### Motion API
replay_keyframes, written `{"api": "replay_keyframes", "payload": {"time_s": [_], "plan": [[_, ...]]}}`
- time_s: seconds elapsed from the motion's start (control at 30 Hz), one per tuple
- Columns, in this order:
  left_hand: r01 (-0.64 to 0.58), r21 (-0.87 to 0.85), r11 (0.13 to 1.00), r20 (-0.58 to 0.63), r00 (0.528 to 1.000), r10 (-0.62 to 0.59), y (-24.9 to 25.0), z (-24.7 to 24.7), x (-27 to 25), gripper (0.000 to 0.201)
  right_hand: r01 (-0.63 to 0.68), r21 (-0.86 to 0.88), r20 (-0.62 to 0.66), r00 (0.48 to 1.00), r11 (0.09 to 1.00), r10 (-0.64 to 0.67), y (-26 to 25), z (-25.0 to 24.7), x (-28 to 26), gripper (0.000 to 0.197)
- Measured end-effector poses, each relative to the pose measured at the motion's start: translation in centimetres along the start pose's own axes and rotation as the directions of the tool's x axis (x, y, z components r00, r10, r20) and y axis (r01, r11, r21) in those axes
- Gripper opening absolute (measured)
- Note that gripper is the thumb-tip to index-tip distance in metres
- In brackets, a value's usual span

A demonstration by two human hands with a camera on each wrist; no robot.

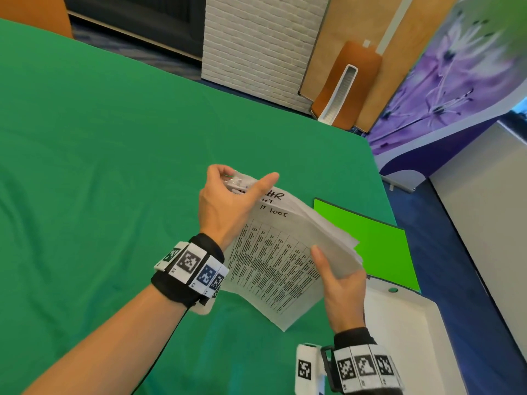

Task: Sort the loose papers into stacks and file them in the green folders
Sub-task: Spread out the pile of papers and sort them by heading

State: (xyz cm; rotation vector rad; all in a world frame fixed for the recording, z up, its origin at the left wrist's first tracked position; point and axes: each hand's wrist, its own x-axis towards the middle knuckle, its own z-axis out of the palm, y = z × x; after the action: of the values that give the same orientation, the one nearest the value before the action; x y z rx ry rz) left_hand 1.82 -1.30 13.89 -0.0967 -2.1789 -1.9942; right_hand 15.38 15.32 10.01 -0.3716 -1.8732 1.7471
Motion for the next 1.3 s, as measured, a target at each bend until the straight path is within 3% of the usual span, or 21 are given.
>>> {"api": "replay_keyframes", "payload": {"time_s": [0.13,0.23,0.37,0.47,0.63,0.8,1.0,1.2,1.3], "plan": [[-0.022,0.051,0.998,-0.097,0.995,0.027,-0.1,0.3,0.6,0.062,0.047,-0.014,0.013,0.999,0.999,-0.046,0.1,0.0,0.0,0.049],[-0.033,-0.008,0.999,-0.138,0.990,0.032,-0.3,0.3,0.9,0.046,0.041,-0.011,0.033,0.999,0.999,-0.040,0.3,-0.1,0.0,0.042],[-0.039,0.024,0.999,0.009,0.999,0.039,-0.7,0.4,0.7,0.063,0.081,-0.021,0.083,0.993,0.996,-0.079,0.1,0.2,-0.1,0.029],[0.002,0.038,0.999,0.029,1.000,-0.004,-1.6,0.7,0.6,0.060,0.056,-0.041,0.099,0.994,0.998,-0.051,0.9,0.4,-0.3,0.013],[0.123,-0.148,0.981,0.103,0.989,-0.109,-3.2,1.1,1.1,0.044,-0.058,-0.015,-0.008,0.998,0.998,0.058,2.1,0.9,0.1,0.029],[0.273,-0.183,0.944,0.267,0.938,-0.219,-5.7,2.0,1.9,0.017,-0.128,-0.042,-0.091,0.988,0.991,0.123,4.6,1.2,2.6,0.011],[0.350,-0.018,0.936,0.413,0.856,-0.312,-7.4,3.9,3.9,0.011,-0.218,-0.150,-0.155,0.969,0.964,0.194,7.6,0.5,8.0,0.022],[0.386,0.119,0.915,0.440,0.805,-0.397,-10.4,5.2,7.6,0.027,-0.287,-0.259,-0.142,0.956,0.922,0.257,10.7,0.1,13.0,0.022],[0.384,0.355,0.852,0.375,0.777,-0.506,-13.4,5.8,9.0,0.054,-0.307,-0.275,-0.110,0.951,0.911,0.288,12.3,-0.1,15.9,0.019]]}}
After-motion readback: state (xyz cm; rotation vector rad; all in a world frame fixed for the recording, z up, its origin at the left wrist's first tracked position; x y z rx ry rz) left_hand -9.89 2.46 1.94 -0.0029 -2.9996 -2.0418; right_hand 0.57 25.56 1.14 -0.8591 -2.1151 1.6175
